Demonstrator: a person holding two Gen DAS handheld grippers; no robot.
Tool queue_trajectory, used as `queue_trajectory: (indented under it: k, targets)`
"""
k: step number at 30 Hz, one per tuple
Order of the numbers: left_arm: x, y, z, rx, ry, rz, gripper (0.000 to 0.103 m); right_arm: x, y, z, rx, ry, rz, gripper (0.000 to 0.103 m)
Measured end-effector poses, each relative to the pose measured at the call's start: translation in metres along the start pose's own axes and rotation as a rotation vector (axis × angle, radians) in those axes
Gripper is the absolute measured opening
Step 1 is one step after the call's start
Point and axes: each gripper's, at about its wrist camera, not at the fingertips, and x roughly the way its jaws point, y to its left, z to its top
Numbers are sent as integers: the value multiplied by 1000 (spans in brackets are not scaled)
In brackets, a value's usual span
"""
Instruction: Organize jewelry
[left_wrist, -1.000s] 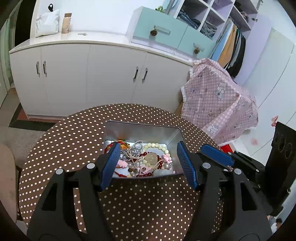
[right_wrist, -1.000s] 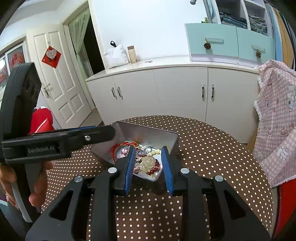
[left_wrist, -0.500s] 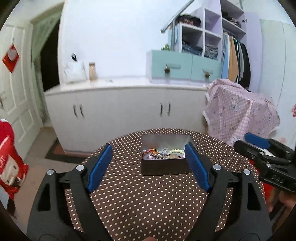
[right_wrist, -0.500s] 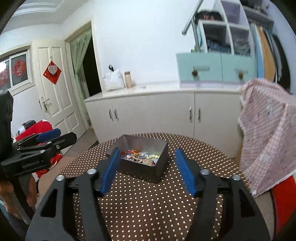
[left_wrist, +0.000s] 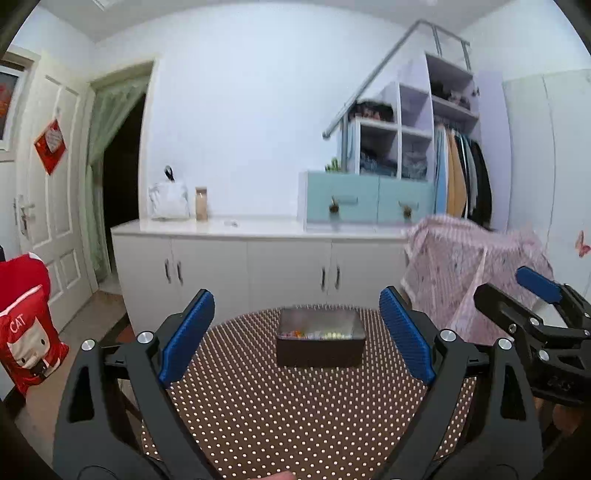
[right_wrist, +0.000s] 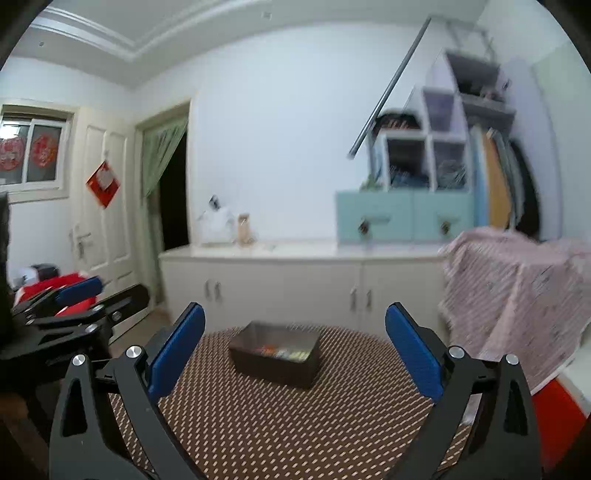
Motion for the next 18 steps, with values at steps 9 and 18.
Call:
queue_trajectory:
  k: [9, 18]
  targets:
    - [-23, -10, 2, 26, -92, 34, 96, -11, 1, 1, -30, -52, -12, 95]
    - [-30, -16, 0, 37, -134, 50, 96, -11, -4, -3, -16, -50, -12, 95]
